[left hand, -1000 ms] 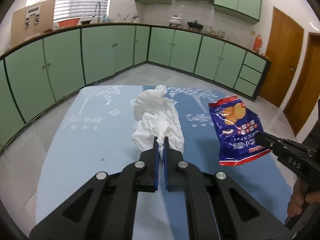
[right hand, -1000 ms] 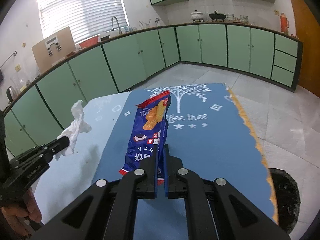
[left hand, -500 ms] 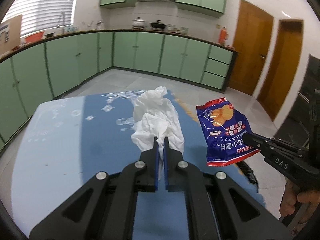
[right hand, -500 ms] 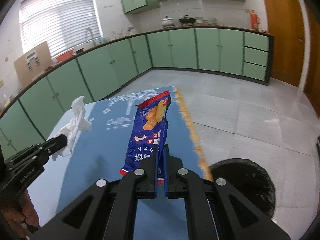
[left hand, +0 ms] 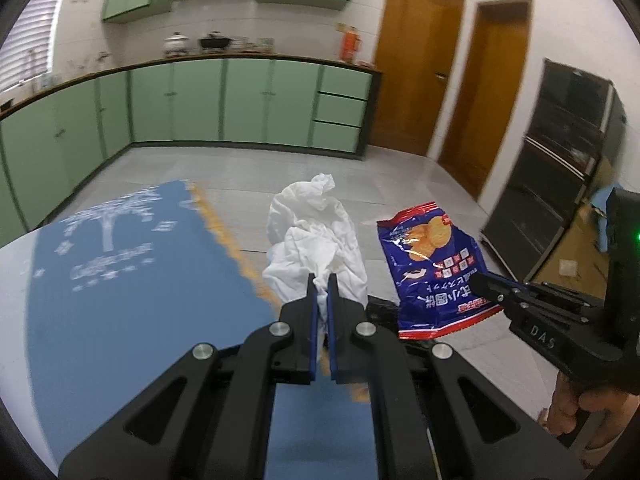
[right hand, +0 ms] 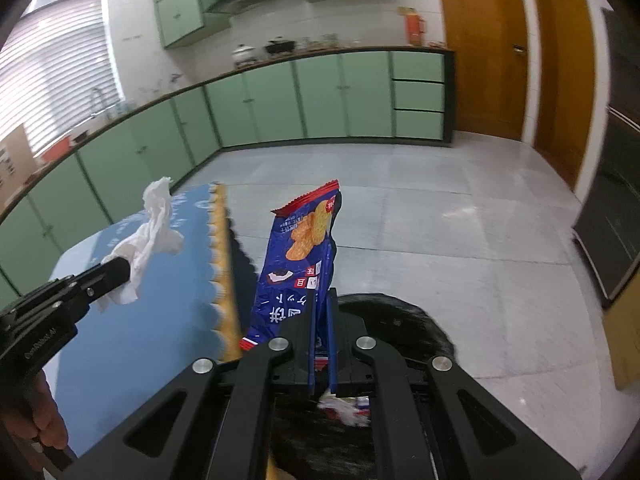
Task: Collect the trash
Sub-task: 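Carry both items over the black bin and open both tools to drop them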
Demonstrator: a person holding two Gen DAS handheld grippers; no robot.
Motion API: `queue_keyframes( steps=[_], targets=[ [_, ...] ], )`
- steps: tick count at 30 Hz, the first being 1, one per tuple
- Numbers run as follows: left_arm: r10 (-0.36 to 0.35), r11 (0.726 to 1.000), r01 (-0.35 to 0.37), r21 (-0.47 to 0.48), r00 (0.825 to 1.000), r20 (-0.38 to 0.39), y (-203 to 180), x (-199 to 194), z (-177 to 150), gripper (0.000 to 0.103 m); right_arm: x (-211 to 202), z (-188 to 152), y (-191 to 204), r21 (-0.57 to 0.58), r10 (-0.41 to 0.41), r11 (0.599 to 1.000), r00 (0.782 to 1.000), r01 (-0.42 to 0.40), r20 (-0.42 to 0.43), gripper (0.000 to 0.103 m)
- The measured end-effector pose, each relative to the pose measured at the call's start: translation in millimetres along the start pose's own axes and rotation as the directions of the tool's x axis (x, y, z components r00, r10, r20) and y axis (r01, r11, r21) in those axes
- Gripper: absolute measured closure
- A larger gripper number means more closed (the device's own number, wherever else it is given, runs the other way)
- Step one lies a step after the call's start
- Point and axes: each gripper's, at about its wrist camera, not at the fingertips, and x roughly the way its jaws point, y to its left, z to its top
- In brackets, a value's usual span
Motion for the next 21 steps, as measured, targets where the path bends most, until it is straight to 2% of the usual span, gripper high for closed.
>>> queue_keyframes(
  steps=[4,9,16,21],
  targets=[
    [-0.046,0.998,0.047,0.042,0.999,-0.015,-35,27,-2,0.1,-2,-10,-27,0.038,-0.042,0.998,0.999,0.043,-0.007,0.098],
    [-0.069,0.995,0.072,0.066,0.997,-0.043,-61,56,-7,0.1,4,-20,-54,0.059,-0.099,0.993,0.995,0.099,-0.013,0.098],
    [-0.063,0.996,0.069,0.053,0.992,-0.105,-72,99,-17,0.1,28,-32,-76,0.091,-0.126,0.987,0.99,0.131,-0.062,0.098],
    [-0.082,0.995,0.09,0.039,0.98,-0.181,-71,130,-21,0.098,54,-42,-87,0.094,-0.14,0.984,0.983,0.152,-0.121,0.098]
  ],
)
